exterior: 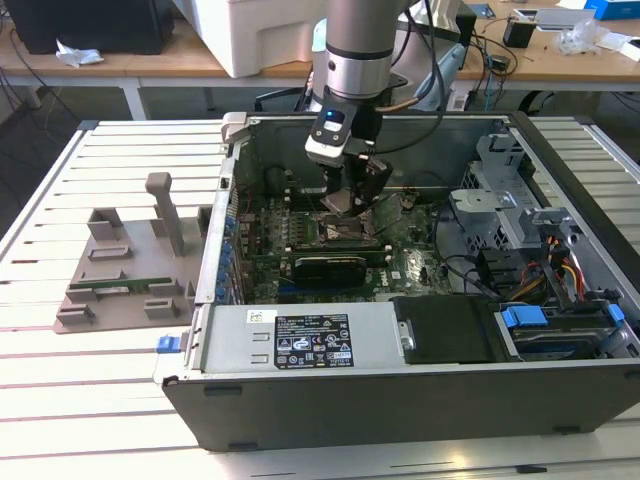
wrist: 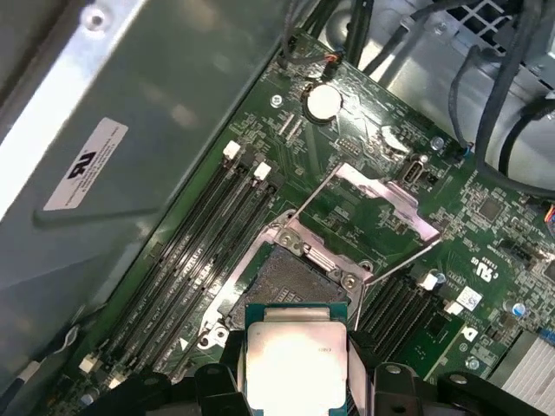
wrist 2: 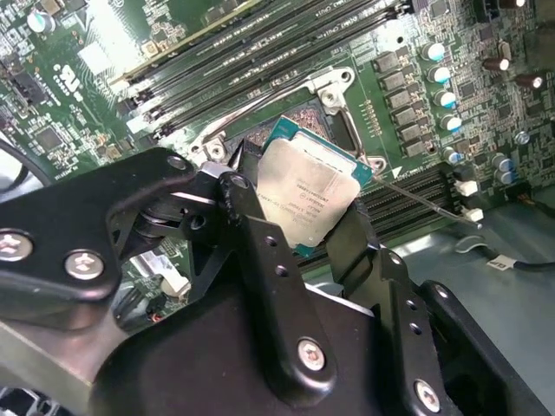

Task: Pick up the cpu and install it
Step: 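Place the cpu into insertion slot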

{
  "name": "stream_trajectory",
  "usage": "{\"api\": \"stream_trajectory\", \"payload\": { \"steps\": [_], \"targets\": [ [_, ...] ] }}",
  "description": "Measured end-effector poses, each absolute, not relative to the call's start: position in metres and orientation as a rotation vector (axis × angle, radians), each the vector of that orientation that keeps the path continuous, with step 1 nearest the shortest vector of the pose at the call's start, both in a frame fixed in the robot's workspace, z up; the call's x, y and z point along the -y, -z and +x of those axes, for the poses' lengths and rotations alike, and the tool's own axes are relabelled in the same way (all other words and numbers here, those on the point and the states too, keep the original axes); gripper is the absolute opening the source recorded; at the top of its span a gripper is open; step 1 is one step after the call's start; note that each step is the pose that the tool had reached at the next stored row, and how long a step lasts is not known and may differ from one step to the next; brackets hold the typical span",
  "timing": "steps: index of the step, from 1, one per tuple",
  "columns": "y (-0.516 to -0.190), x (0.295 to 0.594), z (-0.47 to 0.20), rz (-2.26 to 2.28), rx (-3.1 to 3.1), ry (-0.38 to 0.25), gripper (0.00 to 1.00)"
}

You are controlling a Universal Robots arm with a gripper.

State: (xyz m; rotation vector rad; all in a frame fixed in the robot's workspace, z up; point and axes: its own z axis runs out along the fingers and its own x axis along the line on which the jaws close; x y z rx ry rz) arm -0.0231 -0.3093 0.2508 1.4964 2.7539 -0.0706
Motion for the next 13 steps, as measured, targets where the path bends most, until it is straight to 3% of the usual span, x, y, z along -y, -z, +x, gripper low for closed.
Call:
{"api": "stream_trajectory", "payload": {
  "steps": [13],
  "targets": [
    [-0.2505,0.3093,-0.0231,1.693,-2.64,0.076,0.55]
  ]
}}
